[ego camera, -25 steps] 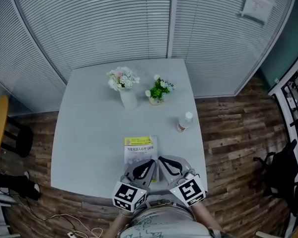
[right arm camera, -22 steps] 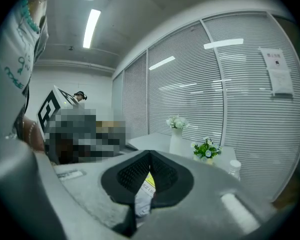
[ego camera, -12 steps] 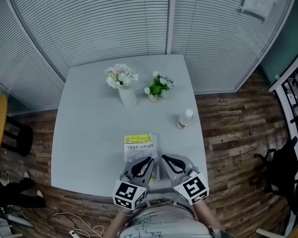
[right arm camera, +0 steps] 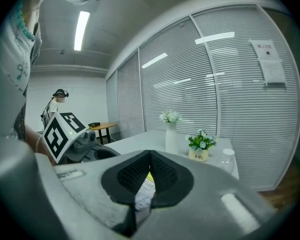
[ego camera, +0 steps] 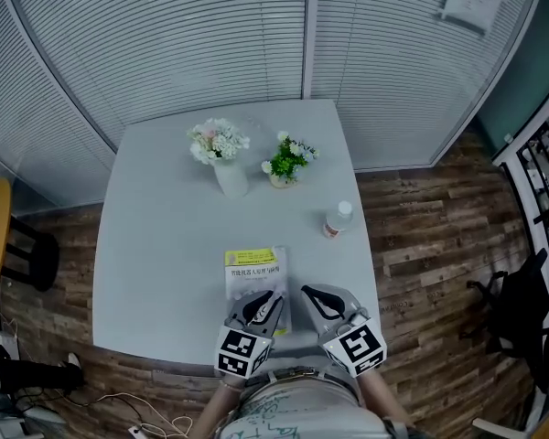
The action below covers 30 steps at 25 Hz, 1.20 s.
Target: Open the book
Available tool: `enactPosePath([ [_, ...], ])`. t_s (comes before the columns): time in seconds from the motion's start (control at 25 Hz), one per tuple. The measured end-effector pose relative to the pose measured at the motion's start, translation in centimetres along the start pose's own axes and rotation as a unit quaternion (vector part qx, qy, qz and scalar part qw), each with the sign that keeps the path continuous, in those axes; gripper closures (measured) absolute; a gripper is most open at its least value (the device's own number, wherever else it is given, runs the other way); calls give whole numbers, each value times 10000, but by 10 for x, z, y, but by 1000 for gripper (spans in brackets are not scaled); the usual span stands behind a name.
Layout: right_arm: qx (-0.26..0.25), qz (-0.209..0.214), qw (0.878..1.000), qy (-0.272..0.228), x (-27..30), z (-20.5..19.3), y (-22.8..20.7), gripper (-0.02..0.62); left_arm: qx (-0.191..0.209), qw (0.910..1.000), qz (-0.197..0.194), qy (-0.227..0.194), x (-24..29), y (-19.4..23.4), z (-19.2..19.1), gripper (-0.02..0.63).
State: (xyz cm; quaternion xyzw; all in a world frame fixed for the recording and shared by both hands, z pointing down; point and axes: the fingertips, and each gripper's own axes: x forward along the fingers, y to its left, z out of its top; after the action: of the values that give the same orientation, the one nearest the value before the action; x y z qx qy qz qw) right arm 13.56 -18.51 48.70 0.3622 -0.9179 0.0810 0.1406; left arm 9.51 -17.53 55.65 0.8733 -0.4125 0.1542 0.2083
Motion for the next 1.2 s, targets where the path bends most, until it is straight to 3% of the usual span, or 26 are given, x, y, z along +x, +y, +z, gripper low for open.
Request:
enactPosePath([
  [0.28, -24, -14, 9999, 129, -2, -7, -9, 594, 29, 9992, 24, 399, 23, 2, -34, 523],
  [0.64, 18, -12, 9997, 231, -5, -16, -15, 594, 98, 9940, 463, 983, 54, 19, -83, 523],
  [1.2, 91, -94, 9995, 297, -12, -22, -22, 594, 852, 9786, 816, 1687, 88, 30, -126, 370],
])
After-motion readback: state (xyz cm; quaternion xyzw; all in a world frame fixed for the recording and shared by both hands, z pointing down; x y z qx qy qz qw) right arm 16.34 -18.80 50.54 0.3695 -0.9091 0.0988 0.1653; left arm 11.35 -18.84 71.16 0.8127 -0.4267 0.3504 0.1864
